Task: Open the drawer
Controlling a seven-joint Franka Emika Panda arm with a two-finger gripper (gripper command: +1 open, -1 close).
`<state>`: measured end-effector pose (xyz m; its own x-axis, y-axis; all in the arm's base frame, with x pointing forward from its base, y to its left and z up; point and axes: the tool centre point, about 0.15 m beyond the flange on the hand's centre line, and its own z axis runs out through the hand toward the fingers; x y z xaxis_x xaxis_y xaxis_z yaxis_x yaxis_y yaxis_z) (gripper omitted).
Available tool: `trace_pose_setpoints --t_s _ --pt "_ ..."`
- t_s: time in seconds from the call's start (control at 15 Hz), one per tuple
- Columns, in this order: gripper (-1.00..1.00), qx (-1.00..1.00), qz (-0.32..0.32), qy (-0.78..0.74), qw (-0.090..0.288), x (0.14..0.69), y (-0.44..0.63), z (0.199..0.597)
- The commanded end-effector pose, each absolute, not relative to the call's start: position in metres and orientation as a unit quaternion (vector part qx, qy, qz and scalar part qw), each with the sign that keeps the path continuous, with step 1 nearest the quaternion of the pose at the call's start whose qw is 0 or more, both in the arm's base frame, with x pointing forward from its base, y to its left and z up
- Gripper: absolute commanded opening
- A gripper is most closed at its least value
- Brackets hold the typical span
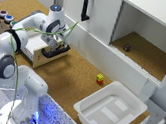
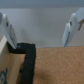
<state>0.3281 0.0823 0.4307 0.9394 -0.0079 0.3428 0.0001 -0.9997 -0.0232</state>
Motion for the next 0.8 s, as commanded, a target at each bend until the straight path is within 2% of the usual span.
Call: trace_pose_setpoints --t_s 0.0,0.07,0.13,0.33,0.67,0.73 --pt "1.0 -0.987 -0.159 0.023 0.024 0.337 0.016 0.413" --pt "1.0 -0.985 -0.163 0.041 0.028 0.341 0.009 0.408" --pt "1.0 -0.983 -0.166 0.06 0.048 0.345 0.003 0.403" --pt "1.0 -0.981 -0.157 0.098 0.058 0.358 -0.024 0.392" --pt "1.0 -0.991 -0.118 0.057 0.038 0.389 -0.069 0.373" --pt "1.0 -0.991 -0.115 0.051 0.049 0.398 -0.081 0.366"
